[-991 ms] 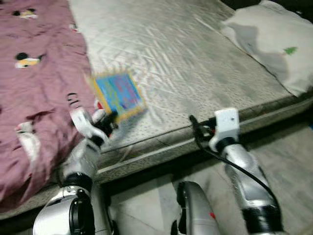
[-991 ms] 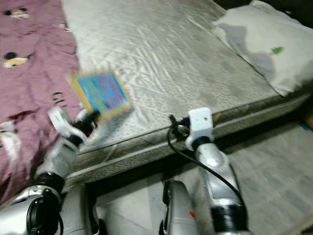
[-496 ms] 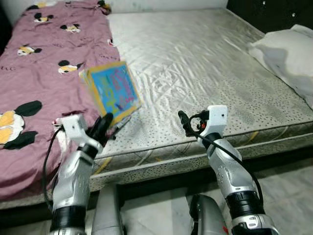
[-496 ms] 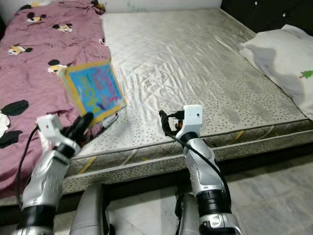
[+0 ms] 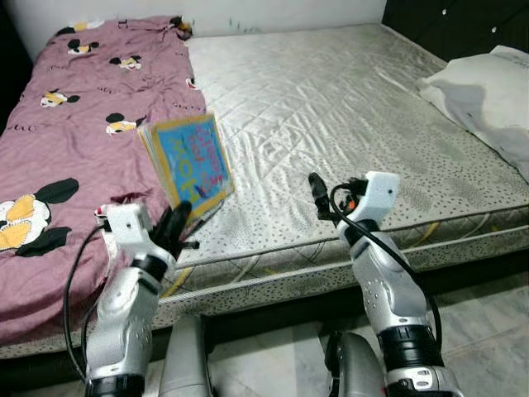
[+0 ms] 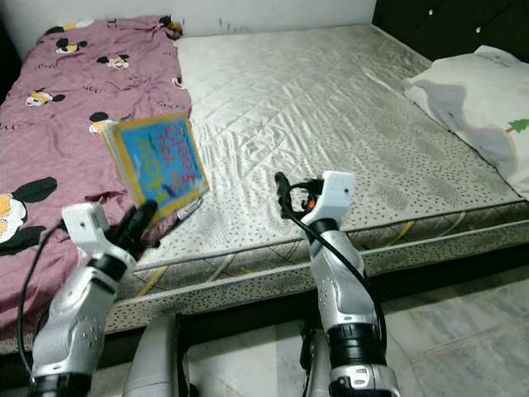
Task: Clean up the room
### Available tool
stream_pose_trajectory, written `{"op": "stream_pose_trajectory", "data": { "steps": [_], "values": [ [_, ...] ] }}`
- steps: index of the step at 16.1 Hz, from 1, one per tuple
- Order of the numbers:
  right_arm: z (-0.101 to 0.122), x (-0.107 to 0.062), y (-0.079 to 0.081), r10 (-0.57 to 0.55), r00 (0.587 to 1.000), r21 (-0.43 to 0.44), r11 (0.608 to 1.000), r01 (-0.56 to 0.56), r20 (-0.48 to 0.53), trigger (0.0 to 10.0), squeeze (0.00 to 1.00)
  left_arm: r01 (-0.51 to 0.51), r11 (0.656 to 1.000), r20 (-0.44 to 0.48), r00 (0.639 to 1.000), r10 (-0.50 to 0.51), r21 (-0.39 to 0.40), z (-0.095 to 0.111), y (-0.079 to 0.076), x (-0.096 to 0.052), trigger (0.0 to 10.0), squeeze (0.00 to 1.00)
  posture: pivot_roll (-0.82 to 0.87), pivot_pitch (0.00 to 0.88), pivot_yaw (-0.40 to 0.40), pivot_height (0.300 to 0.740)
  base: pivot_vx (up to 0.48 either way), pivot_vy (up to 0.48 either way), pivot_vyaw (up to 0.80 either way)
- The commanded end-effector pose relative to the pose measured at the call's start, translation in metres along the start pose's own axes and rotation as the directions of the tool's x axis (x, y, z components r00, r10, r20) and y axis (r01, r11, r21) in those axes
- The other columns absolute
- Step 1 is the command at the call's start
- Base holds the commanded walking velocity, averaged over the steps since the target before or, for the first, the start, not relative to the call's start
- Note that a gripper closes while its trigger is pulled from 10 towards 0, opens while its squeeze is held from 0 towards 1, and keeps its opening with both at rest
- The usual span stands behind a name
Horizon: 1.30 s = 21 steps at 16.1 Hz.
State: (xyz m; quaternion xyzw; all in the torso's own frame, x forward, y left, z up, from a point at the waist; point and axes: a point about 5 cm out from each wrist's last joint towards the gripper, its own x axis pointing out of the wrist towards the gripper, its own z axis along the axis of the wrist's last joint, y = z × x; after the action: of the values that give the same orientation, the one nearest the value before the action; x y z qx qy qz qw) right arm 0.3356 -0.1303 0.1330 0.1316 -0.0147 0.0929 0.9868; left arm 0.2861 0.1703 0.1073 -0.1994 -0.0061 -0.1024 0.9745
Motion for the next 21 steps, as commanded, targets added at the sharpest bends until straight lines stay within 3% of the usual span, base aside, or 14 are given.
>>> {"op": "stream_pose_trajectory", "data": {
  "steps": [1,3,4,5,11,13,16,18,21],
  "values": [
    [0.005,-0.001,-0.003,-0.016,1.0,0.008,1.0,0.016,0.014,10.0,0.0,0.018,0.999,0.033,0.999,-0.019,0.032,0.01,-0.007,0.002,0.0,0.0,-0.02,0.0,0.022,0.606,0.0,0.0,0.0],
    [0.006,-0.003,-0.003,-0.018,1.0,0.001,1.0,0.018,0.014,10.0,0.0,0.015,0.999,0.023,1.0,-0.016,0.039,0.009,-0.013,0.001,0.0,0.0,-0.02,0.0,0.016,0.631,0.0,0.0,0.0],
    [0.007,-0.003,-0.003,-0.025,1.0,0.003,1.0,0.025,0.016,10.0,0.0,-0.009,0.999,0.017,1.0,0.008,0.051,0.008,-0.014,0.002,2.8,0.0,-0.02,0.0,0.016,0.641,0.0,0.0,0.0],
    [0.008,-0.004,-0.002,-0.035,0.999,0.006,0.999,0.035,0.022,10.0,0.0,-0.024,0.997,0.006,1.0,0.024,0.069,0.005,-0.016,0.0,10.0,0.0,-0.03,0.0,0.016,0.656,0.0,0.0,0.0],
    [0.003,-0.013,-0.005,-0.094,0.996,0.013,0.995,0.094,0.004,10.0,0.0,-0.087,0.984,-0.005,0.996,0.089,0.154,0.005,-0.013,0.003,10.0,0.0,-0.03,0.0,0.016,0.716,0.0,0.0,0.0],
    [0.003,-0.014,-0.009,-0.119,0.993,-0.003,0.993,0.119,0.0,10.0,0.0,-0.151,0.968,-0.011,0.988,0.156,0.2,0.004,-0.007,0.004,10.0,0.0,-0.03,0.003,0.013,0.735,0.0,0.0,0.0],
    [0.002,-0.015,-0.012,-0.133,0.991,-0.013,0.991,0.133,-0.008,10.0,0.0,-0.168,0.963,-0.026,0.984,0.178,0.211,0.003,-0.006,0.005,10.0,0.0,-0.03,0.002,0.009,0.74,0.0,0.0,0.0],
    [0.002,-0.015,-0.013,-0.137,0.991,-0.018,0.99,0.137,-0.011,10.0,0.0,-0.18,0.946,-0.01,0.982,0.189,0.271,0.004,-0.009,0.006,10.0,0.0,-0.03,0.0,0.006,0.74,0.0,0.0,0.0],
    [0.005,-0.012,-0.013,-0.139,0.99,-0.03,0.99,0.138,-0.007,10.0,0.0,-0.142,0.973,-0.062,0.986,0.155,0.18,-0.003,-0.01,0.008,10.0,0.0,-0.04,0.0,0.003,0.74,0.0,0.0,0.0]
  ]
}}
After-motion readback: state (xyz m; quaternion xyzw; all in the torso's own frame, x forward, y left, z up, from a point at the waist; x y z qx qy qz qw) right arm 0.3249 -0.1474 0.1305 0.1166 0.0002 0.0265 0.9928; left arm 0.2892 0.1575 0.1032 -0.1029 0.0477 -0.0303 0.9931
